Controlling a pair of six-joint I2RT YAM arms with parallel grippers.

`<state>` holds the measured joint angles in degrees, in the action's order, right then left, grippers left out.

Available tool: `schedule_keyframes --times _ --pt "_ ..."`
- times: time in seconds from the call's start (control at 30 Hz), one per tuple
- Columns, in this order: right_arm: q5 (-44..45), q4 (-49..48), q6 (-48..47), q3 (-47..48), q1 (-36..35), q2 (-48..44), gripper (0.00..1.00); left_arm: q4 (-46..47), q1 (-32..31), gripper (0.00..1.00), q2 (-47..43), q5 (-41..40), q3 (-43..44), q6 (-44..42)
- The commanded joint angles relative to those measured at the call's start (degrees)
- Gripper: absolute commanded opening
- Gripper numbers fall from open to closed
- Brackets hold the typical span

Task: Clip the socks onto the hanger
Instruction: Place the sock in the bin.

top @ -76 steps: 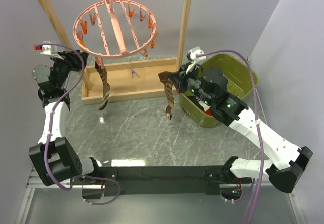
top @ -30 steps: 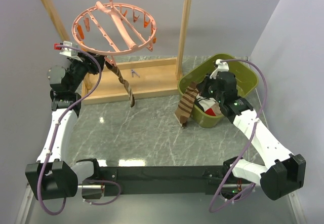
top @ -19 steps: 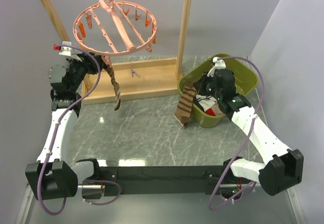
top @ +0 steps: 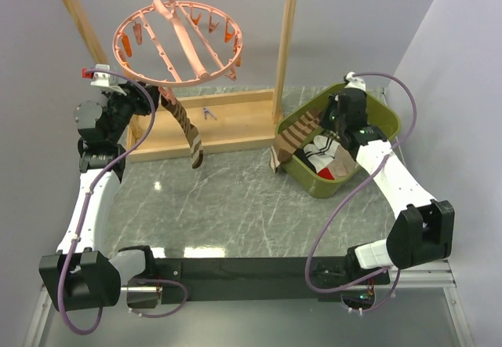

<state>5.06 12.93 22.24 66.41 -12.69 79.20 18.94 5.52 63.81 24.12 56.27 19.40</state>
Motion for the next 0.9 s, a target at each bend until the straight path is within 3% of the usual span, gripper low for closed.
schedule_keyframes --times 0.0,0.17,0.63,0.7,0.87 --pt "-0.5 -0.8 0.5 -1.5 2.1 -2.5 0.00 2.2 -0.2 0.60 -1.2 -0.3 1.3 0.9" --pt "-3.7 -1.4 1.0 -5.1 2.1 -2.2 0.00 2.2 -0.2 0.60 -0.9 -0.1 1.4 1.1" --pt "-4.0 3.1 0.4 -2.6 2.1 1.4 0.02 -0.2 -0.2 0.62 -2.6 -0.2 1.3 0.1" --pt "-4.9 3.9 0.7 -2.3 2.1 1.8 0.09 -0.7 -0.2 0.63 -2.6 -0.6 1.6 0.2" --pt "-7.4 5.6 0.9 -0.4 2.1 0.1 0.53 -5.1 -0.2 0.64 -2.3 -1.3 4.4 1.2"
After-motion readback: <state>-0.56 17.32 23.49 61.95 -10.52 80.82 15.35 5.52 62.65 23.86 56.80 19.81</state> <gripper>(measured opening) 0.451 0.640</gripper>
